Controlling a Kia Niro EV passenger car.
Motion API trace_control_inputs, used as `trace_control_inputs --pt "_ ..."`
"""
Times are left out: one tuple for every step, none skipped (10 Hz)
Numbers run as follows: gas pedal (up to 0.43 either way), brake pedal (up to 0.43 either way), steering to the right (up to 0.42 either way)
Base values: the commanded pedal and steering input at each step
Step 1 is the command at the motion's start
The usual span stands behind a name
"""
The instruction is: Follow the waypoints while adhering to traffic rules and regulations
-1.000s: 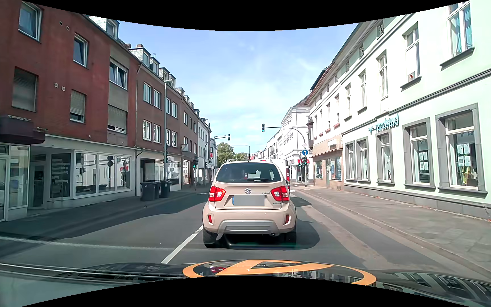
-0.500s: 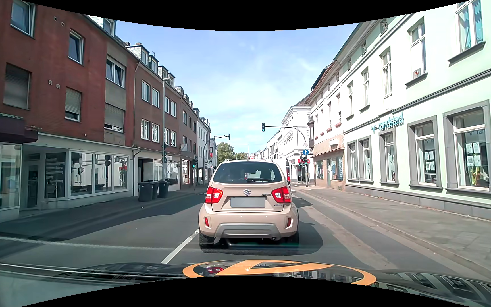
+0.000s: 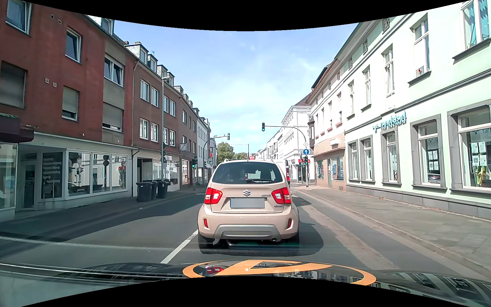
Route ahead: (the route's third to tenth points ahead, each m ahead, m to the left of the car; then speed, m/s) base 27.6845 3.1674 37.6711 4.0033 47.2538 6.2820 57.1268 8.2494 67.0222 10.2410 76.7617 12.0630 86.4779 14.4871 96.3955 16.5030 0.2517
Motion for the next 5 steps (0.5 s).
trace_control_inputs --pt "0.000 0.098 -0.004" --pt "0.000 0.061 -0.004" --pt "0.000 0.012 -0.004" --pt "0.000 0.006 -0.004" --pt "0.000 0.006 -0.004"
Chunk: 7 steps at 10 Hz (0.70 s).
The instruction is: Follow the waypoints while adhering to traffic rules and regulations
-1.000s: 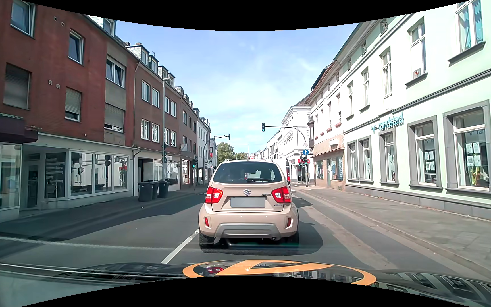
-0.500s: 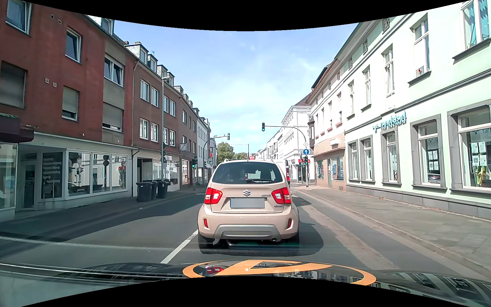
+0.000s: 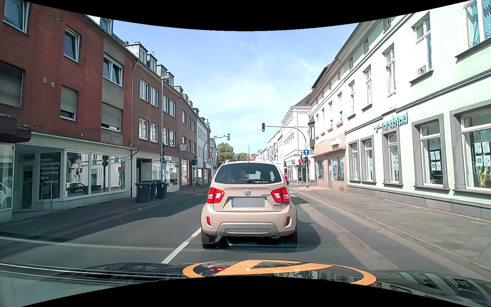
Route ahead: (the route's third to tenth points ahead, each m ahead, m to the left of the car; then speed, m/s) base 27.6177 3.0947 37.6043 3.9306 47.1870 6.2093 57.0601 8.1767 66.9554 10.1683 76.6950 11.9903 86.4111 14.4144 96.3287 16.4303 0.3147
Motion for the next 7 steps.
trace_control_inputs --pt "0.000 0.000 -0.004" --pt "0.000 0.000 -0.004" --pt "0.000 0.000 -0.004" --pt "0.000 0.000 -0.004" --pt "0.000 0.000 -0.004" --pt "0.000 0.000 -0.004" --pt "0.000 0.000 -0.004"
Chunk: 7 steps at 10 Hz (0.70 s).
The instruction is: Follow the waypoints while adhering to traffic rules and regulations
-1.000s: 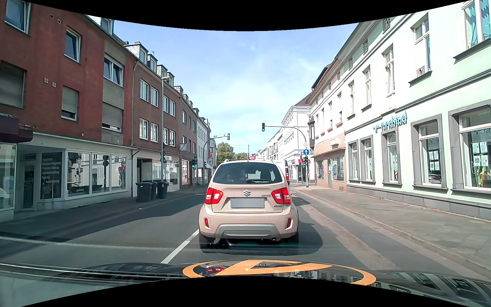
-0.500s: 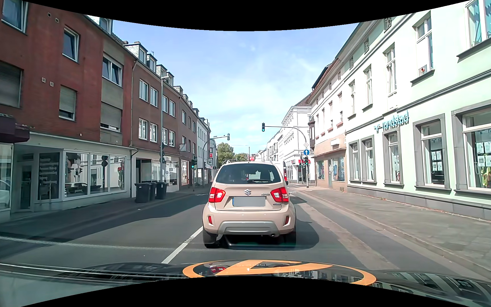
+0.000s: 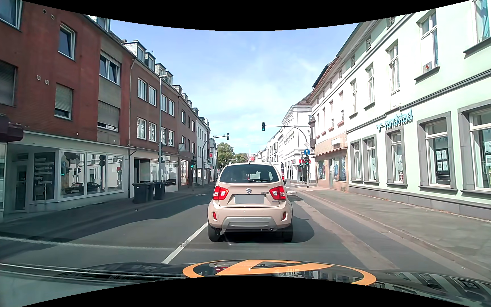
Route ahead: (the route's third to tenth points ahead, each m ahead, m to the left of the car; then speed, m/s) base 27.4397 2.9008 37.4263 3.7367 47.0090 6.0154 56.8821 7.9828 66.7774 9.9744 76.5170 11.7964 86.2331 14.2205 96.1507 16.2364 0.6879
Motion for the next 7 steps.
trace_control_inputs --pt "0.000 0.000 -0.004" --pt "0.000 0.000 -0.004" --pt "0.000 0.000 -0.004" --pt "0.000 0.000 -0.004" --pt "0.000 0.000 -0.004" --pt "0.000 0.000 -0.004" --pt "0.000 0.000 -0.004"
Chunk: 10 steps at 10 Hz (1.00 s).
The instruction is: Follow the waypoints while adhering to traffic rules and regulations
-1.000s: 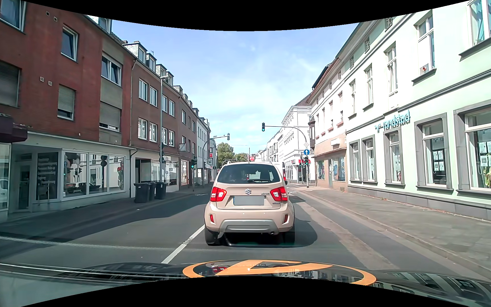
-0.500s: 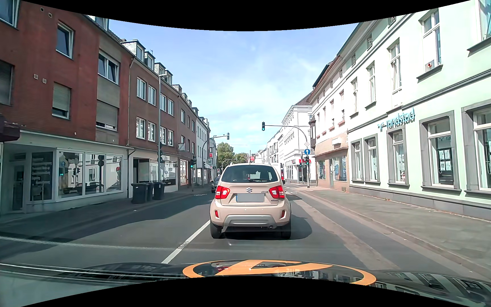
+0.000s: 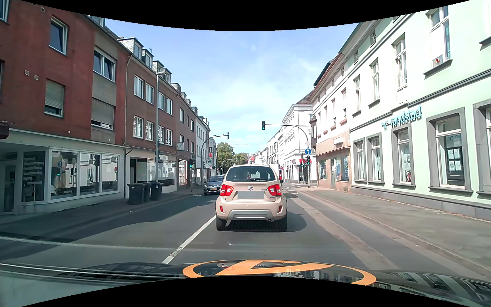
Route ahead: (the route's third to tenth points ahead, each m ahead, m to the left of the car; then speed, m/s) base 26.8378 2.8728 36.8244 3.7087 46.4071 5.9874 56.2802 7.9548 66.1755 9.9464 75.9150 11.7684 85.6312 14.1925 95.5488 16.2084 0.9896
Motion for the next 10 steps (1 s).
trace_control_inputs --pt "0.000 0.000 -0.004" --pt "0.000 0.000 -0.004" --pt "0.047 0.000 -0.004" --pt "0.059 0.000 -0.004" --pt "0.059 0.000 -0.004" --pt "0.067 0.000 -0.004" --pt "0.079 0.000 -0.004" --pt "0.087 0.000 -0.004" --pt "0.098 0.000 -0.004" --pt "0.110 0.000 -0.004"
